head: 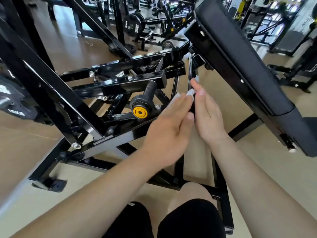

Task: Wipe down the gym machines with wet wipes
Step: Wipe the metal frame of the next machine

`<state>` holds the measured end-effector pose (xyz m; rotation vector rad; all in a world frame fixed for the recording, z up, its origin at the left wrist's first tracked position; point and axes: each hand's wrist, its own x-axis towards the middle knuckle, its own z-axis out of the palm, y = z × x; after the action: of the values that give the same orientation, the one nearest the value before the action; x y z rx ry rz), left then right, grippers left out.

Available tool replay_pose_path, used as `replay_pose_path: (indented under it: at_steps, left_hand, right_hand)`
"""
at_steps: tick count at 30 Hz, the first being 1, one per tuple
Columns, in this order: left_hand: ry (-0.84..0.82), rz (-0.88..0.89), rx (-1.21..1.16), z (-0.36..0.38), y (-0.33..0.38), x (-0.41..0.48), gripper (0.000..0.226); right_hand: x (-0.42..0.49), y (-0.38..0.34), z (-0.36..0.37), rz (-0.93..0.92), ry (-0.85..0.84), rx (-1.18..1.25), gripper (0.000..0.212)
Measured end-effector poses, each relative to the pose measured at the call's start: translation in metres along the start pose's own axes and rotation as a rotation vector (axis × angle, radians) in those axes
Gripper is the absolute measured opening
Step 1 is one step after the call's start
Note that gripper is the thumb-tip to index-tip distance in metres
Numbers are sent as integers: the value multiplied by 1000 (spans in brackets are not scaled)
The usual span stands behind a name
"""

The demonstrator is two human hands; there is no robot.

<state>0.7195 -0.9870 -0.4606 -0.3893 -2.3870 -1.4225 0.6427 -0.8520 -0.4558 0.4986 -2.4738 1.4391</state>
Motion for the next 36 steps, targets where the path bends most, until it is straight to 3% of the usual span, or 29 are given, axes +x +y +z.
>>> replay_pose_path:
  at_steps: [3, 7, 9, 11, 14, 17, 20, 22, 23, 26, 29, 32, 36]
  left_hand:
    - [-36, 4, 5, -6, -6, 13, 48]
    - [-95, -137, 38, -13, -9, 53, 46]
    - [-11, -67, 48, -5, -9, 41, 43]
    - [112, -9, -5, 1, -12, 12, 40]
    - [275, -121, -139, -17, -20, -22, 31]
    - [415, -298, -218, -52, -33, -49, 26]
    - [455, -433, -283, -81, -37, -69, 23]
    - [455, -449, -359, -95, -36, -76, 20]
    - [454, -445, -402, -102, -36, -79, 19]
    - [440, -441, -452, -118, -41, -88, 13]
    - [373, -466, -388, -134, -54, -92, 15]
    - [368, -483, -255, -155, -73, -88, 14]
    - [312, -531, -256, -179, -92, -83, 27]
  right_hand:
    - [0, 2, 4, -12, 24, -16, 51]
    - [1, -8, -1, 5, 16, 43, 48]
    - [3, -17, -7, 4, -8, 11, 46]
    - [1, -29, -6, -115, 37, -87, 41]
    - [-11, -47, 7, -367, 123, -170, 36]
    - [-28, -65, 34, -435, 12, -56, 28]
    - [-35, -79, 70, -201, -296, 83, 30]
    - [-38, -83, 91, -7, -492, 86, 35]
    - [-40, -84, 100, 52, -549, 144, 28]
    - [-48, -87, 119, 161, -523, 387, 18]
    - [-49, -90, 136, 179, -420, 369, 21]
    - [-36, -97, 155, 308, -338, 424, 19]
    - [-23, -111, 182, 432, -419, 539, 25]
